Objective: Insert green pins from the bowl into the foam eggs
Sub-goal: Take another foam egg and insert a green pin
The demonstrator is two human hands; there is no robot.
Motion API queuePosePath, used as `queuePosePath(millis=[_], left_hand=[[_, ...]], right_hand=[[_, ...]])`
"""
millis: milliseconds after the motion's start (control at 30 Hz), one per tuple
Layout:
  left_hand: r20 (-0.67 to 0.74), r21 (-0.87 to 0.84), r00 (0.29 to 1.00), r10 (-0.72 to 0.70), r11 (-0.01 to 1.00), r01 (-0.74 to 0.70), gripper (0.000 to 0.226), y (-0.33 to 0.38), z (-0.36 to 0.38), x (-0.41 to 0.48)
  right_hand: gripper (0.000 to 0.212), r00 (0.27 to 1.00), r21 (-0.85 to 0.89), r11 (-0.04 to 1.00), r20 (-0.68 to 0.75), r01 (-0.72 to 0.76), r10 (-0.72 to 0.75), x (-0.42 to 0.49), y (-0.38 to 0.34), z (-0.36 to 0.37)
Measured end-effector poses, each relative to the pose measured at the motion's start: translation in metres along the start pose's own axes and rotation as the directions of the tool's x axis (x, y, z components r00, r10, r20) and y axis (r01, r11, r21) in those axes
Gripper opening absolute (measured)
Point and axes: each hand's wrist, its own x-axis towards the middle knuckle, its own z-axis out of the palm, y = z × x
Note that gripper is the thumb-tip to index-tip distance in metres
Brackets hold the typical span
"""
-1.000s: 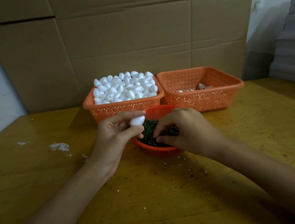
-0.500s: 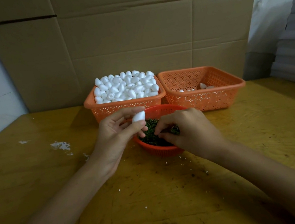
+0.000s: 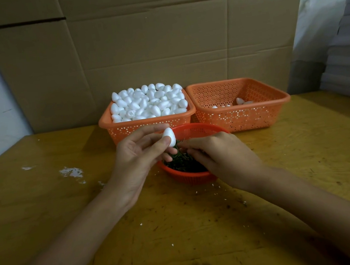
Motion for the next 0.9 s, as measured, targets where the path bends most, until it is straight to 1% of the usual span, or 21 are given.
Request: queuePosePath(millis=[100, 167, 233, 300, 433, 533, 600, 667, 767, 833, 900], left_hand=[[0.01, -0.003, 1.0, 0.003, 1.0, -0.003, 0.027, 0.002, 0.001, -0.001], [0.006, -0.001, 1.0, -0.005, 1.0, 0.005, 0.032, 0.003, 0.002, -0.002], [0.006, 0.001, 1.0, -0.011, 1.0, 0.011, 0.035, 0.004, 0.001, -0.002], [0.009, -0.004, 1.0, -0.01, 1.0, 0.01, 0.036, 0.004, 0.001, -0.002], [0.004, -0.039, 1.0, -0.017, 0.999, 0.017, 0.038, 0.004, 0.0, -0.001], [-0.012, -0.055, 1.0, -0.022, 0.998, 0.021, 0.035, 0.004, -0.001, -0.001], [-0.025, -0.07, 0.999, -0.023, 0.997, 0.021, 0.034, 0.003, 0.0, -0.001], [-0.037, -0.084, 0.999, -0.024, 0.996, 0.02, 0.033, 0.003, 0.001, -0.001], [-0.048, -0.094, 0.999, -0.017, 0.995, 0.013, 0.034, 0.002, 0.002, -0.002], [-0.049, -0.095, 0.999, -0.009, 0.995, 0.004, 0.039, 0.002, 0.002, -0.002], [-0.047, -0.099, 0.999, -0.007, 0.995, 0.002, 0.046, 0.003, 0.002, -0.001]], right_hand=[[0.041, 1.0, -0.013, 1.0, 0.002, 0.008, -0.008, 0.0, 0.002, 0.003], [0.043, 1.0, -0.04, 0.999, 0.002, -0.006, 0.006, -0.001, 0.005, 0.007], [0.038, 1.0, -0.053, 0.999, -0.013, -0.012, 0.012, -0.001, 0.007, 0.008], [0.028, 1.0, -0.045, 0.999, -0.027, -0.016, 0.015, -0.001, 0.009, 0.008], [0.014, 0.998, 0.06, 0.998, -0.064, -0.013, 0.017, -0.002, 0.008, 0.006], [0.012, 0.997, 0.137, 0.99, -0.069, -0.021, 0.03, -0.004, 0.009, 0.004], [0.01, 0.995, 0.221, 0.974, -0.082, -0.042, 0.061, -0.003, 0.009, 0.004], [0.007, 0.989, 0.341, 0.937, -0.097, -0.075, 0.114, -0.001, 0.01, 0.004], [0.005, 0.97, 0.548, 0.83, -0.13, -0.103, 0.206, 0.002, 0.01, 0.004], [0.004, 0.96, 0.64, 0.763, -0.147, -0.091, 0.238, 0.003, 0.011, 0.001], [0.004, 0.956, 0.71, 0.698, -0.133, -0.093, 0.263, 0.004, 0.011, -0.001]])
